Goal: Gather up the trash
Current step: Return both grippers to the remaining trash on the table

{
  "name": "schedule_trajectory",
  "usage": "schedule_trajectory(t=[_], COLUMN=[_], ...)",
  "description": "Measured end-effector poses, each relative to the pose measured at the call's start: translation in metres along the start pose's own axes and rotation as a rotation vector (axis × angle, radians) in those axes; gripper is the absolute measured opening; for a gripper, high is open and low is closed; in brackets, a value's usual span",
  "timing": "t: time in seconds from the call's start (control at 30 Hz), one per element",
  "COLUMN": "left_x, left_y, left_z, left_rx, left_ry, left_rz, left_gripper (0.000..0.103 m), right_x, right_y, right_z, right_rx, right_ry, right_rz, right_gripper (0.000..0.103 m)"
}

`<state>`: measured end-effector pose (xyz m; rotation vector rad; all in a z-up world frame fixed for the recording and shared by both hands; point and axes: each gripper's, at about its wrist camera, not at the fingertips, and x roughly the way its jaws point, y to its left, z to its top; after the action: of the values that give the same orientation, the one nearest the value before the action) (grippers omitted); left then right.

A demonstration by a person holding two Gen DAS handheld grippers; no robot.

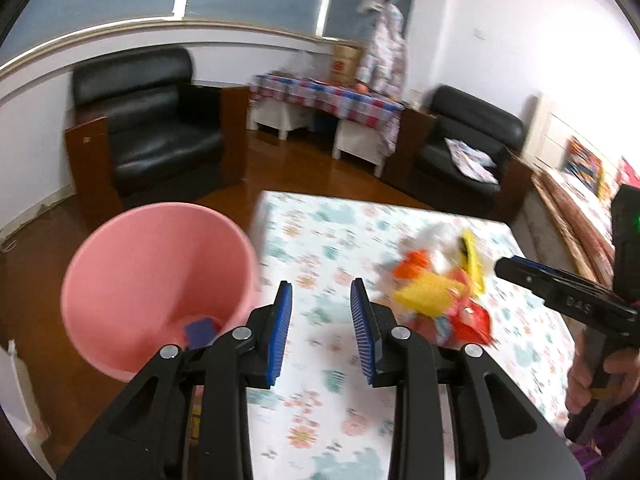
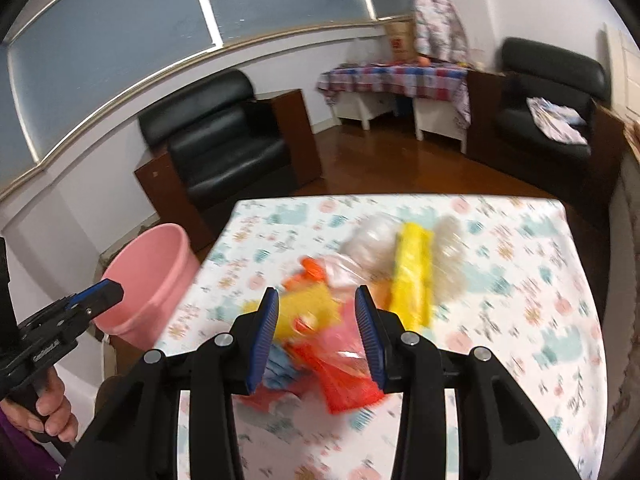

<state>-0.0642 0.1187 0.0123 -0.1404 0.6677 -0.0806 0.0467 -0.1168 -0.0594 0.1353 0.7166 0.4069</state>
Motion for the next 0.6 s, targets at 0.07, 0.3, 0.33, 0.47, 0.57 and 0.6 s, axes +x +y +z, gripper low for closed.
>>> schedule_trajectory(t=[0.07,0.3,0.33,0.47,0.57,0.6], left_x=[0.005,0.031,0.034,0.046,0.052,0.053], left_y=[-0.012,-0.048,-0.050,-0.060,-0.066,-0.068], left_z=[-0.005,-0.025,-0.027,-0.036,-0.041,-0.043], left_rx=[0.036,0.126,0.133,0.154,0.179,0.188], left_ry=[0.024,0.128,0.139,0.186,0.214,0.218], left_rz=[-0.037,-0.116,-0.125,-0.148,-0.153,-0.153], left_gripper=[0.030,0.030,0.030,0.030,0.030,0.030], right_x=[-0.006,-0.011,-0.011,-0.011,-0.011,-0.011], right_y=[-0.010,-0.023,-0.022,-0.020,-0.019,-0.020], right_z=[-0.008,-0.036,-0.039,-0.047,-0.047,-0.049], right_rx=[0.015,0.082,0.084,0.076,0.085,0.091], right_ry=[-0.001,0.026,0.029,0.041,0.043,0.043], right_rz=[-0.021,-0.017,-0.012,0.007,0.016,0.024], right_gripper=[0.039,0.039,0.039,0.040,0.045,0.047])
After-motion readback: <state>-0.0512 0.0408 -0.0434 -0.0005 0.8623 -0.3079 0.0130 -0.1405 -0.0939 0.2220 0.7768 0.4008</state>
